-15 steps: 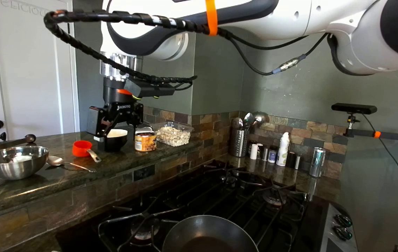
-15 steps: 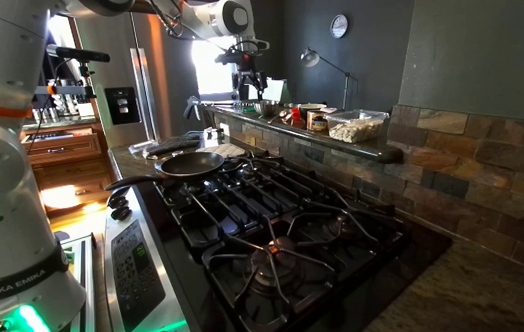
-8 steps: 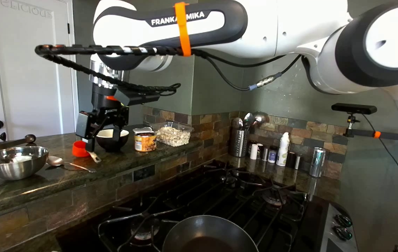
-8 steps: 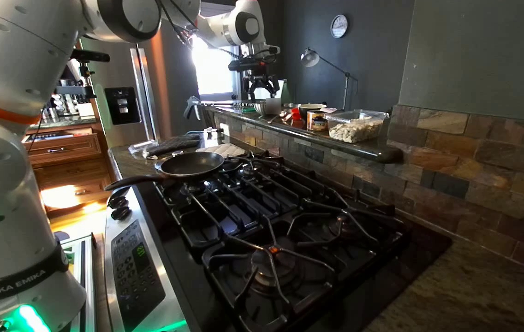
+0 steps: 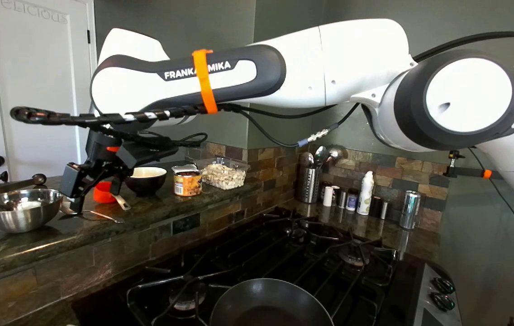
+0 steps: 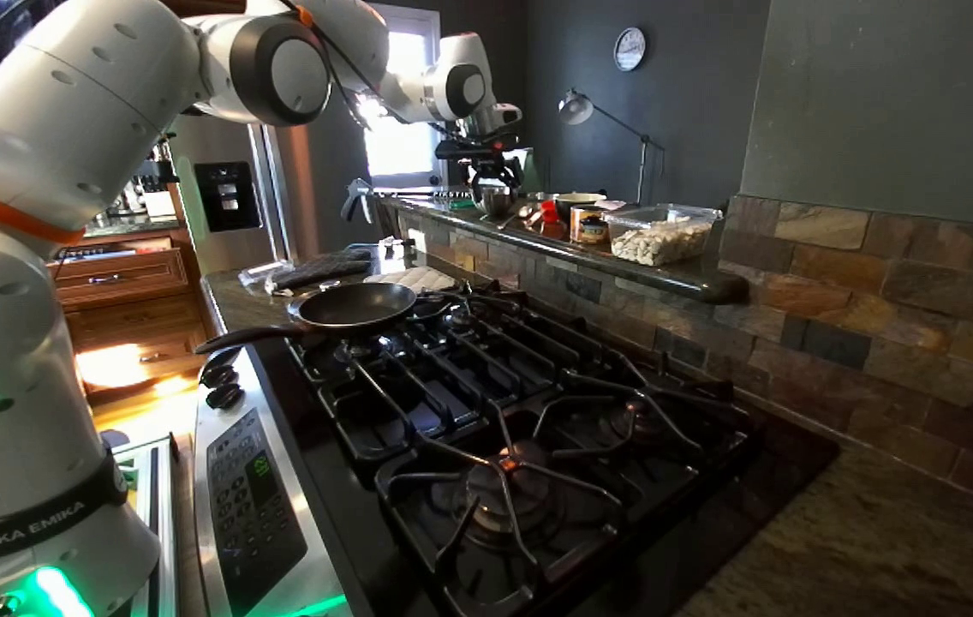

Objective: Put a spoonful of the clear lunchbox's contents into the black bowl

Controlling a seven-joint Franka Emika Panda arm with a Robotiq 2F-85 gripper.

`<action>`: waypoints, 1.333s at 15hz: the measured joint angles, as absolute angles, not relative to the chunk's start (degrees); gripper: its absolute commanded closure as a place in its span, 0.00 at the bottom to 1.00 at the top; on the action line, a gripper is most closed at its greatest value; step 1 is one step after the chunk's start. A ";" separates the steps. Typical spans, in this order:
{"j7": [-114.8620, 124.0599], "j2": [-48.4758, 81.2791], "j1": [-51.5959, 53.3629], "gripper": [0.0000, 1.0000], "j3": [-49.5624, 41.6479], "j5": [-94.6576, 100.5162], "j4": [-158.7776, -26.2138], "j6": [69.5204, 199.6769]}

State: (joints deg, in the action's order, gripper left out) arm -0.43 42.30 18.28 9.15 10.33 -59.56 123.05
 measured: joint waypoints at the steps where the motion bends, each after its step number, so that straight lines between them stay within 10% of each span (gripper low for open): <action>1: -0.44 43.04 18.39 0.00 9.14 10.34 -59.22 124.50; 20: -0.34 45.76 17.81 0.10 9.08 10.30 -58.54 127.64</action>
State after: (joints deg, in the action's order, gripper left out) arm -0.34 45.76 17.81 9.08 10.30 -58.54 127.64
